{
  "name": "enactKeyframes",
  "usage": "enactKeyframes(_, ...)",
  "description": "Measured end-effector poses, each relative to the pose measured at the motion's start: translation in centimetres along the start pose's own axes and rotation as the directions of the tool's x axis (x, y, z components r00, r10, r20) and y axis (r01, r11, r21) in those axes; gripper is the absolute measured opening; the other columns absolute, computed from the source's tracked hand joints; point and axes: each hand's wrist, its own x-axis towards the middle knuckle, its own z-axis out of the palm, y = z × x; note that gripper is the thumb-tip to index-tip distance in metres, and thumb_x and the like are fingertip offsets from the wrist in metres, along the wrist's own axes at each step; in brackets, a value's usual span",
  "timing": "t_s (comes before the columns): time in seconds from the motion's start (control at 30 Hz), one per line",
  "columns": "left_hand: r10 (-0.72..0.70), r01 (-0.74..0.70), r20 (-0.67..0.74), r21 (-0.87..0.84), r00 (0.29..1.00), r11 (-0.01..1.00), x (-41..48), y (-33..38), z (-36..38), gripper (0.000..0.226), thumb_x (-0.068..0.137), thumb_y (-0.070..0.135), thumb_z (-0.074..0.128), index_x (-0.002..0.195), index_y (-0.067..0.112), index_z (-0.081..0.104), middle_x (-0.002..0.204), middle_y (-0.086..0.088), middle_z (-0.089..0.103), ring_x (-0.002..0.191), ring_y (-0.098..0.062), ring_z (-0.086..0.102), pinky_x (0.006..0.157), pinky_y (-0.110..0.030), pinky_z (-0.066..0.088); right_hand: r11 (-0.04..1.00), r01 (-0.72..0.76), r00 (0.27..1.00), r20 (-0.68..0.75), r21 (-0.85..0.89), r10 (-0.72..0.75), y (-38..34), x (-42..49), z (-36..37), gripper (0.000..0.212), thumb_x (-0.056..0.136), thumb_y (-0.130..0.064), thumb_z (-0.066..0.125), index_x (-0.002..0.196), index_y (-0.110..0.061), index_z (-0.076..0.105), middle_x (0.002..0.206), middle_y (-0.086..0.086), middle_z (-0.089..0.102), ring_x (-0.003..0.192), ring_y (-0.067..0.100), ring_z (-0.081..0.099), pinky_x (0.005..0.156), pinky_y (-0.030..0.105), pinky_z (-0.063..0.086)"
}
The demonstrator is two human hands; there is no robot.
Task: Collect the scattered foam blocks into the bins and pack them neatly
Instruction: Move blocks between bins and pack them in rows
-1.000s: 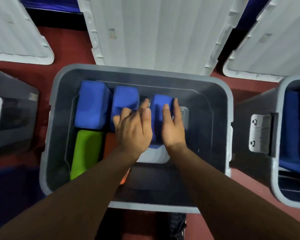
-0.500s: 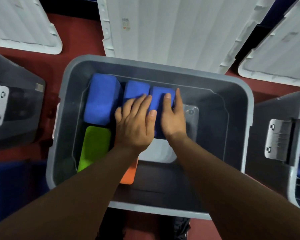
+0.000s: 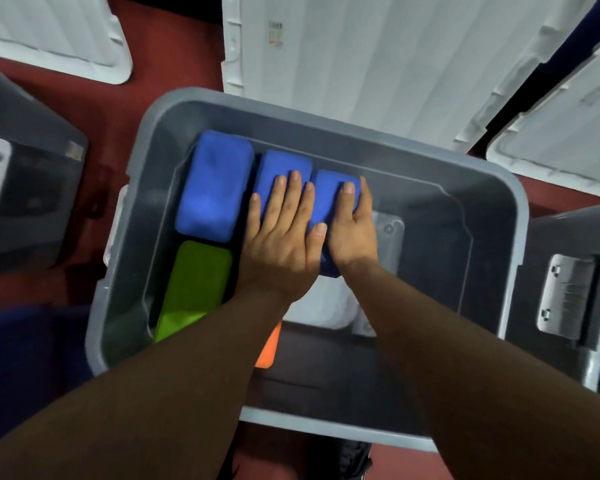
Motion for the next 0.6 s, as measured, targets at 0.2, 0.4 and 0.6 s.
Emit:
enactKeyframes(0.2, -0.062, 0.049, -0.055, -0.211, 0.997, 0.976, -0.4, -0.3, -2.3, 0.062, 0.105, 0.046, 0.023, 0.154, 0.012, 0.040, 0.162, -0.005, 0.034, 0.153, -0.020, 0.026, 0.125, -0.047, 0.014, 0.999, 0.026, 0.997, -0.069, -0.024, -0.028, -0.7, -1.3, -1.1, 0.064, 0.104, -0.061, 0.031, 0.161, -0.039, 0.011, 0.159, 0.001, 0.041, 0.143, 0.022, 0.042, 0.118, 0.036, 0.030)
enactKeyframes(0.4, -0.079, 0.051, -0.123, -0.216, 0.989, 0.975, -4.4, -4.5, -8.1, 0.056, 0.101, 0.042, 0.037, 0.142, 0.009, 0.057, 0.150, -0.008, 0.053, 0.141, -0.027, 0.046, 0.116, -0.053, 0.032, 0.905, 0.152, 0.906, -0.310, -0.397, -0.288, -2.1, -7.1, -0.7, 0.066, 0.098, -0.054, 0.030, 0.154, -0.019, 0.036, 0.151, 0.011, 0.042, 0.142, 0.030, 0.031, 0.114, 0.052, 0.019)
enactKeyframes(0.6, -0.160, 0.145, -0.129, -0.122, 0.979, 0.982, -8.6, -11.2, -16.1, 0.059, 0.105, 0.044, 0.027, 0.139, 0.007, 0.058, 0.146, -0.010, 0.056, 0.134, -0.031, 0.052, 0.109, -0.050, 0.039, 0.775, 0.468, 0.848, -0.032, -0.424, -0.530, -3.5, -16.8, 7.2, 0.054, 0.100, -0.050, 0.035, 0.138, -0.015, 0.050, 0.130, 0.008, 0.056, 0.123, 0.029, 0.047, 0.102, 0.047, 0.030)
